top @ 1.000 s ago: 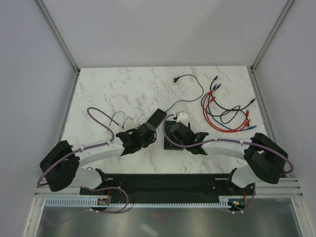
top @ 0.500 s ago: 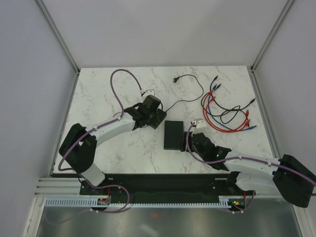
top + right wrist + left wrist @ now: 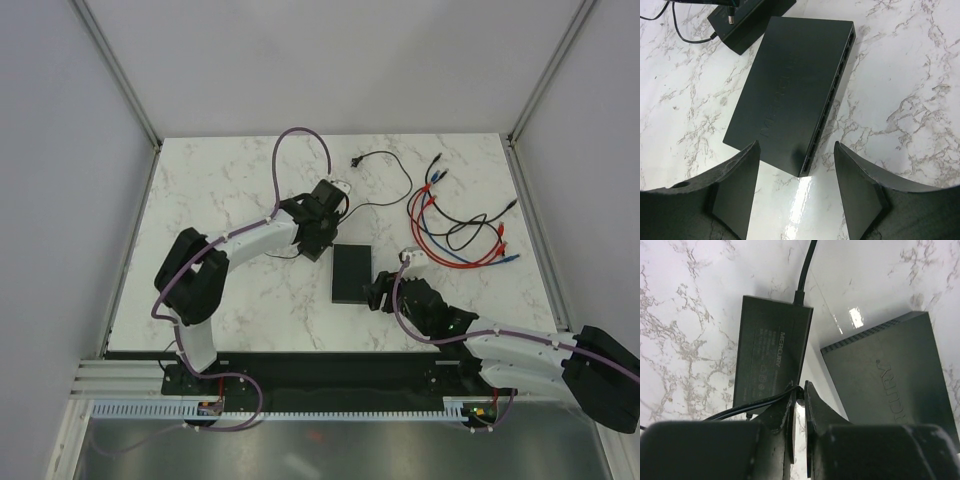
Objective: Pull the plug from the switch port
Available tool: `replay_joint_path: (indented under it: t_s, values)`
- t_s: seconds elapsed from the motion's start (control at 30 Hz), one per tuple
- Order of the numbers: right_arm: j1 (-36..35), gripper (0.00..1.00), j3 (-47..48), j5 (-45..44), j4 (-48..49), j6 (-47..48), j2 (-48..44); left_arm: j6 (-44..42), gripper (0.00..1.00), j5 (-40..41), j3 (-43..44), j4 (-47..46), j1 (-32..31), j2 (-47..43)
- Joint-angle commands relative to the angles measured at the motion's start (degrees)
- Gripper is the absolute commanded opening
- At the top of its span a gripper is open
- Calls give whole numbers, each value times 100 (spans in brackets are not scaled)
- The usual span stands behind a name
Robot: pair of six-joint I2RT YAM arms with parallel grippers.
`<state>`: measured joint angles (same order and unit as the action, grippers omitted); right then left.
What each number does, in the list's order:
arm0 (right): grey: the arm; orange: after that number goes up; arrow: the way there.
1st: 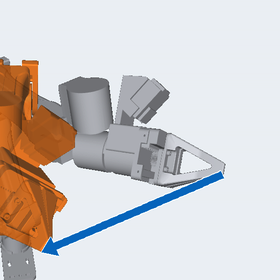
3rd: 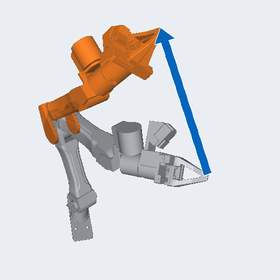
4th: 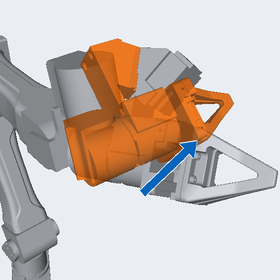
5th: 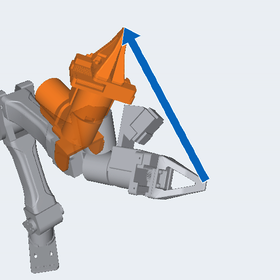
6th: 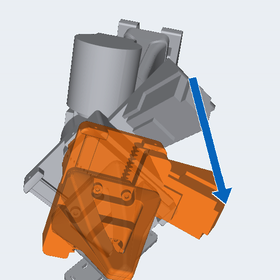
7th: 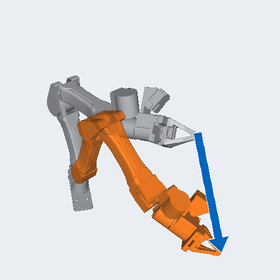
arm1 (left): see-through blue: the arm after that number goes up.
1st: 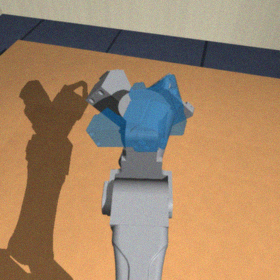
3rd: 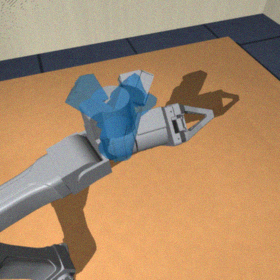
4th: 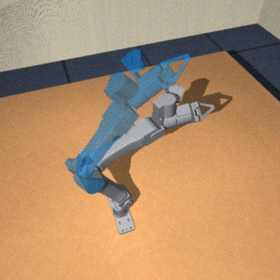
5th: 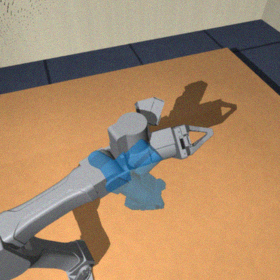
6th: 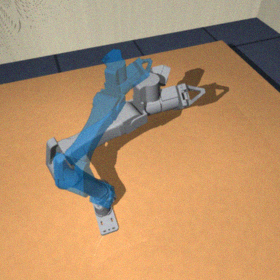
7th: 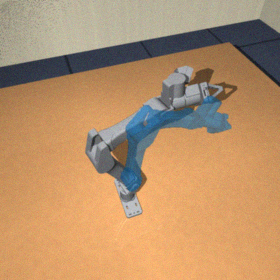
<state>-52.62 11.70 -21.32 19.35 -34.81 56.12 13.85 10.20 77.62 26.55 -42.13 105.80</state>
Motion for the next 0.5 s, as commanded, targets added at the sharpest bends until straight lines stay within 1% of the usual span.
replay_joint_path:
  t_s: [0.0, 0.07, 0.1, 0.17, 0.2, 0.3, 0.4, 0.47]
  values:
    - [6, 69, 51, 40, 385, -61, 119, -620, 15, -10, 227, 246, -6, 64]
    - [15, 69, 51, 58, 394, -61, 127, -629, 18, 44, 192, 246, -6, 38]
    - [15, 69, 51, 58, 394, -53, 127, -637, 24, 26, 200, 246, -6, 55]
    - [15, 69, 34, 49, 402, -52, 101, -673, 29, -26, 227, 255, -6, 81]
    - [15, 69, 34, 67, 402, -52, 92, -664, 34, -35, 235, 263, -6, 90]
    - [6, 69, 25, 67, 403, -52, 92, -620, 42, -141, 236, 290, -15, 108]
    - [6, 69, 25, 67, 411, -52, 92, -550, 49, -97, 183, 299, -15, 55]
    - [15, 69, 25, 84, 429, -52, 119, -462, 51, -88, 113, 307, -32, -41]
